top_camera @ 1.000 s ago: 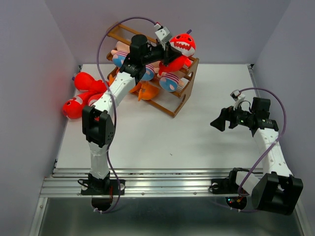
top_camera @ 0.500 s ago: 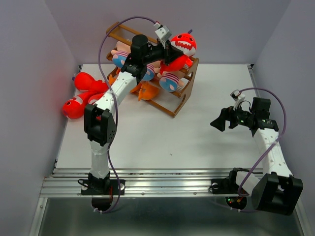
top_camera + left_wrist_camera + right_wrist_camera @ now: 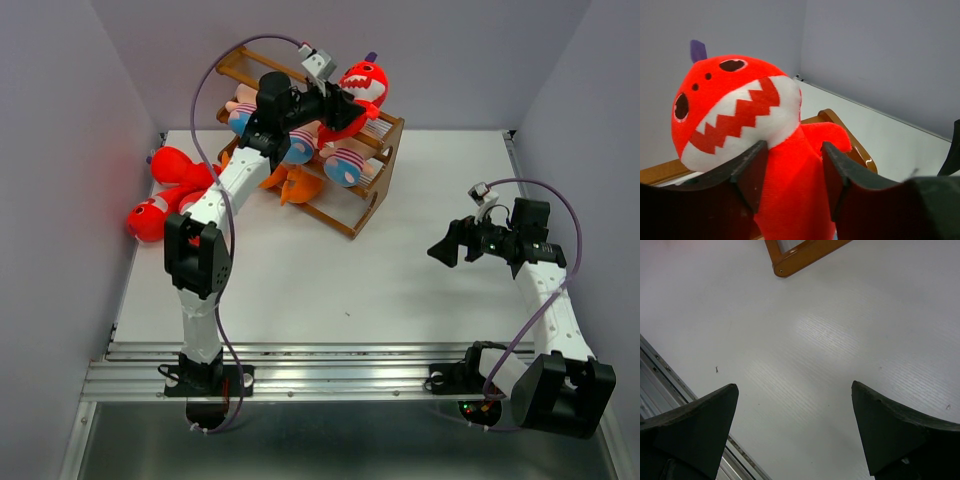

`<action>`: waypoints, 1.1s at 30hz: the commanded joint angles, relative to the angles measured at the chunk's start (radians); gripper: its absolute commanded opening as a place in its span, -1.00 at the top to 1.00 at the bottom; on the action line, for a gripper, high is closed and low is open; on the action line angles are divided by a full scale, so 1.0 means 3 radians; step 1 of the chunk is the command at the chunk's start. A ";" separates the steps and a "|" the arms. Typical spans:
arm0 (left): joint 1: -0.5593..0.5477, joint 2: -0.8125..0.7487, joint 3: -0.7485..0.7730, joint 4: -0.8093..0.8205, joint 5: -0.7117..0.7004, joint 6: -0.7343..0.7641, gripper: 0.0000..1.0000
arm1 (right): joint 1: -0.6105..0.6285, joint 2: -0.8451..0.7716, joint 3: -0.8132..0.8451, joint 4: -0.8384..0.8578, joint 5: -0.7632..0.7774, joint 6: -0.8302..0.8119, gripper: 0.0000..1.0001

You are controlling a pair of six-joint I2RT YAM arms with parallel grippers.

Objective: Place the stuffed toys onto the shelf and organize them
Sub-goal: Place the stuffed toy onto shelf

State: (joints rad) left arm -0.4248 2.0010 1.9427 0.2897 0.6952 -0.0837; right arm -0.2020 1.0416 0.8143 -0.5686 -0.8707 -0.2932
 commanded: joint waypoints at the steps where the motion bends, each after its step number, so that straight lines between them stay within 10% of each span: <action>1: 0.0030 -0.0227 -0.0155 0.0087 -0.0211 0.0034 -0.27 | -0.0017 -0.0062 -0.0025 0.0101 0.0019 -0.0056 -1.00; 6: 0.0040 -0.0294 -0.0166 0.0047 -0.0379 0.0049 -0.59 | -0.0017 -0.0056 -0.0014 0.0101 0.0013 -0.0056 -1.00; 22: 0.0010 -0.0177 0.0095 -0.0474 -0.0819 0.0264 -0.58 | -0.0017 -0.0051 -0.0019 0.0101 0.0008 -0.0056 -1.00; 33: -0.0026 -0.0008 0.0305 -0.0669 -0.0656 0.0386 0.59 | -0.0017 -0.0056 -0.0019 0.0101 0.0008 -0.0061 -1.00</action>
State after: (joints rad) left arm -0.4263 1.9869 1.9903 0.1131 0.4603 0.0143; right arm -0.2020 1.0416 0.8143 -0.5686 -0.8703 -0.2935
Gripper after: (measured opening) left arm 0.274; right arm 0.998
